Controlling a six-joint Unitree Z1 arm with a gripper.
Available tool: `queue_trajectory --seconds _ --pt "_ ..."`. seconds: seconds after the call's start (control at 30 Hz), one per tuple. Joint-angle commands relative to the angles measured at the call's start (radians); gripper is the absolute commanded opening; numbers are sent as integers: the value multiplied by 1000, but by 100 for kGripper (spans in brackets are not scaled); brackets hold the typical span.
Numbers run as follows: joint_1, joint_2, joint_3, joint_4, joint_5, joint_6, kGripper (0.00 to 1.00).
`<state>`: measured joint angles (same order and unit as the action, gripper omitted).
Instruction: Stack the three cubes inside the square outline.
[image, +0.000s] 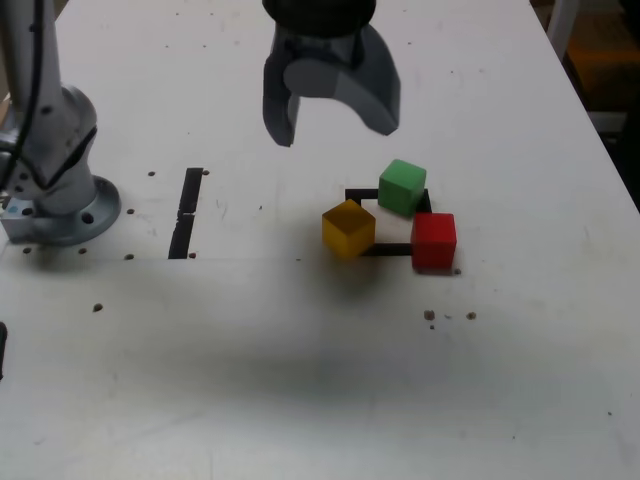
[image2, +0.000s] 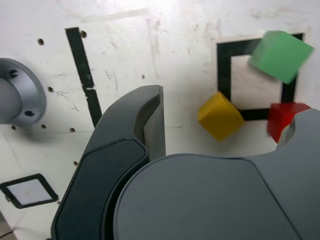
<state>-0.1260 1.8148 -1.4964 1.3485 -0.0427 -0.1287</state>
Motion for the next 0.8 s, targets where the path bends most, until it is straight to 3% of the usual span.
queue_trajectory --seconds 0.0,0.27,0.77 --pt "14 12 8 0 3 12 86" --pt "47 44 46 -28 9 66 82" --pt "89 112 159 -152 -15 180 82"
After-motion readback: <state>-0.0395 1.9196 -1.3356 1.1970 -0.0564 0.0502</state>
